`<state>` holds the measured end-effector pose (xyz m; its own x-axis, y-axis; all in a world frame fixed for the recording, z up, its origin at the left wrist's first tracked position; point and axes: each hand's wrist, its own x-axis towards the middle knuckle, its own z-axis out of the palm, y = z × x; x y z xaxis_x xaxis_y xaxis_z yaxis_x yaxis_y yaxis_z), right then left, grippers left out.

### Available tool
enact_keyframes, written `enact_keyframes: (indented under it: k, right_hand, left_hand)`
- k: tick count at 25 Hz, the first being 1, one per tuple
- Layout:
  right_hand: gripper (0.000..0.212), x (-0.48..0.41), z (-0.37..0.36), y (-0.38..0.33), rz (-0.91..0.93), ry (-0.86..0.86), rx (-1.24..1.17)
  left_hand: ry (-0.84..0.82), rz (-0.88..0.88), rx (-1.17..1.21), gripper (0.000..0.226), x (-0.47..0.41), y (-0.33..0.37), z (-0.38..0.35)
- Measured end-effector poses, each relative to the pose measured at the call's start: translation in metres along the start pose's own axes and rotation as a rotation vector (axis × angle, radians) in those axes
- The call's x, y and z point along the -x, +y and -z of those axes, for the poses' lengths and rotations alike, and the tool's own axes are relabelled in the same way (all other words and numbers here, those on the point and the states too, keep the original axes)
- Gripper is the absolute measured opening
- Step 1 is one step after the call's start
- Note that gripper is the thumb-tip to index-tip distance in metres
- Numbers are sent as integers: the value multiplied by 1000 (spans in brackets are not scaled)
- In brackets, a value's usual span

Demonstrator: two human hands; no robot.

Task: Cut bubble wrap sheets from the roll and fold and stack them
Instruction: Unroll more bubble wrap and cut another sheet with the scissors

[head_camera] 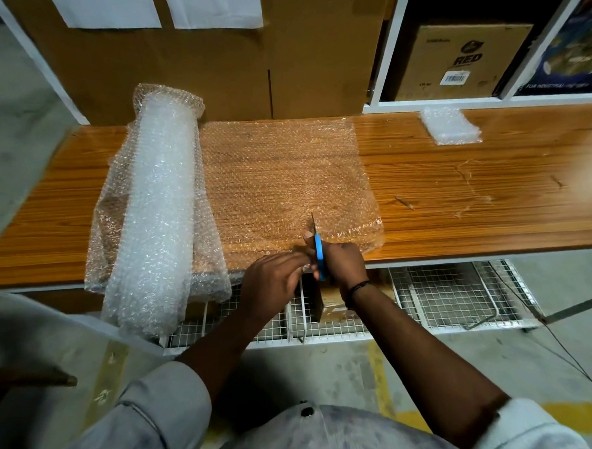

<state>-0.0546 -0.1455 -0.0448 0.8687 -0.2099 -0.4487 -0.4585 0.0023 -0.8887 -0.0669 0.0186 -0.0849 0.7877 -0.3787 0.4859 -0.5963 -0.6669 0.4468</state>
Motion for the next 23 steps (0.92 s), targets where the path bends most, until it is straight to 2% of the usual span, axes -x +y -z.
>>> enact_keyframes:
  k: [4,12,15,23]
  right_hand:
    - [52,-14,0,2,19,30,109]
    - [37,-34,2,-11,-22,81,73]
    - [41,-38,3,-15,-9,69,139]
    - [40,-50,-3,-27,-63,33,41]
  left_hand:
    - [12,-19,7,27,-3,1,2]
    - [-1,-20,39,24,-4,-1,1]
    - [-20,-36,46,21,-5,-2,0]
    - [-21,-7,63,20,-4,-3,-4]
